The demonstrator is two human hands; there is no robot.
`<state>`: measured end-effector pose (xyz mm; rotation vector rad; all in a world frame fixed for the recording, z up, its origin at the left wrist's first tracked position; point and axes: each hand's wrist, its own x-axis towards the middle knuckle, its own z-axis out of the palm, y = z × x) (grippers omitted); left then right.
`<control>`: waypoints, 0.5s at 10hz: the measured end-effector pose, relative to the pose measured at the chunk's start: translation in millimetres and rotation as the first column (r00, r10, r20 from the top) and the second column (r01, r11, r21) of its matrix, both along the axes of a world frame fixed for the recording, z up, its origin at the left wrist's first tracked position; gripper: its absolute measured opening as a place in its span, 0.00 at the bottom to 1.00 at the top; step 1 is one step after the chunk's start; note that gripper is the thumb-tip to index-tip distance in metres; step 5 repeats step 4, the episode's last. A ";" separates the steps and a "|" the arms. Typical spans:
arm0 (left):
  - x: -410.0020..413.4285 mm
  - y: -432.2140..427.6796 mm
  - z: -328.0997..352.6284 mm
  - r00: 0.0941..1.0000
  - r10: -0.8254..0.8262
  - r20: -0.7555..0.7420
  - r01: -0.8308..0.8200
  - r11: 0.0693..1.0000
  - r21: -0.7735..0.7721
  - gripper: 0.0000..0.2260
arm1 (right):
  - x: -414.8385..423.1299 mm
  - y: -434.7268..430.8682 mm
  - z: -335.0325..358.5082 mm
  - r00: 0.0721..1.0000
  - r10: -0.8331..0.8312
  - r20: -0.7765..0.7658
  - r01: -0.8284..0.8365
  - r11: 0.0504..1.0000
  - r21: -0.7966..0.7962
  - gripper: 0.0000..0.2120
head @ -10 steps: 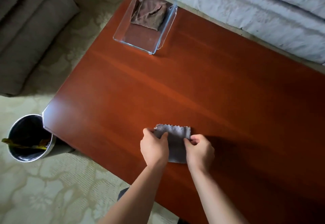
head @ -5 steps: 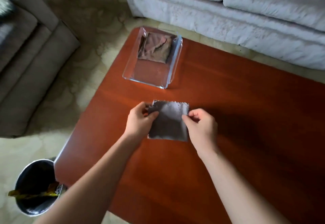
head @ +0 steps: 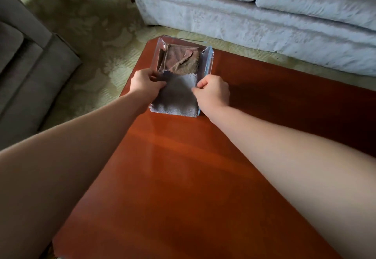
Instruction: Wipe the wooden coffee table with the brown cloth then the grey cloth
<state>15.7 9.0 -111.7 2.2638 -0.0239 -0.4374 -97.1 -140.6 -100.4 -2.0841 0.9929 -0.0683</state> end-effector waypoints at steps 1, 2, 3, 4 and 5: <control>7.7 -6.0 -2.4 0.999 0.003 0.048 -0.004 1.000 0.019 0.07 | 10.3 -0.7 0.7 1.000 -0.023 -0.006 0.023 0.999 -0.024 0.06; 15.8 -12.3 -2.0 0.994 -0.020 0.110 0.013 0.998 0.069 0.09 | 19.7 -2.4 1.6 1.000 -0.025 -0.016 0.024 0.999 -0.048 0.02; 16.1 -16.6 7.6 0.982 -0.119 0.148 0.090 0.977 0.191 0.15 | 24.7 0.8 10.6 0.993 0.037 -0.110 -0.049 0.993 -0.106 0.08; 4.8 -13.6 16.0 0.963 -0.171 0.207 0.095 0.937 0.336 0.20 | 22.6 6.0 20.9 0.981 0.085 -0.173 -0.121 0.970 -0.210 0.11; 4.8 -13.6 16.0 0.963 -0.171 0.207 0.095 0.937 0.336 0.20 | 22.6 6.0 20.9 0.981 0.085 -0.173 -0.121 0.970 -0.210 0.11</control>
